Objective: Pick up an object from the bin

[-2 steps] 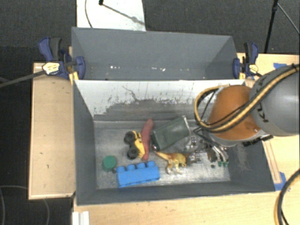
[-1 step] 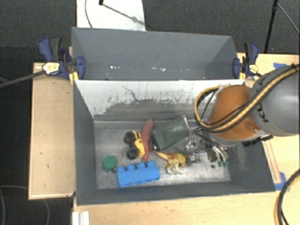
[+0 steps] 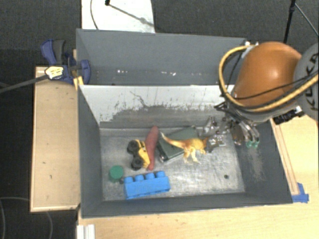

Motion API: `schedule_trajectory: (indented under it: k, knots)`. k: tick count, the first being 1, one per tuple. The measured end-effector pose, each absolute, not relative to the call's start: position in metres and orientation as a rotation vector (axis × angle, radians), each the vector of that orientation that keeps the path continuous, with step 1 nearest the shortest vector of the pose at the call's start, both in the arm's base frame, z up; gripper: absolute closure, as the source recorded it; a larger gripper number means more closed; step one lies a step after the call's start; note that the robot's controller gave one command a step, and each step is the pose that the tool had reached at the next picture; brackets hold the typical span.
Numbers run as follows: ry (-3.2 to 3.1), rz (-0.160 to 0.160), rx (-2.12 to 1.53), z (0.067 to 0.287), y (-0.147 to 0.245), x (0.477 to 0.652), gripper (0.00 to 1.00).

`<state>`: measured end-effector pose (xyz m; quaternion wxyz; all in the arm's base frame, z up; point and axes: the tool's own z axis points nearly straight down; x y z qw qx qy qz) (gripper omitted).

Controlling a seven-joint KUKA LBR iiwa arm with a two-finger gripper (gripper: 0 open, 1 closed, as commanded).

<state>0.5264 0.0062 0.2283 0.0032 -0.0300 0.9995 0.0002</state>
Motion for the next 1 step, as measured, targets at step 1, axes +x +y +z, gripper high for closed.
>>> schedule_trajectory:
  k: [1]
  knots:
    - [3.137,0.001,-0.093,0.2269,0.006,0.5255,1.0]
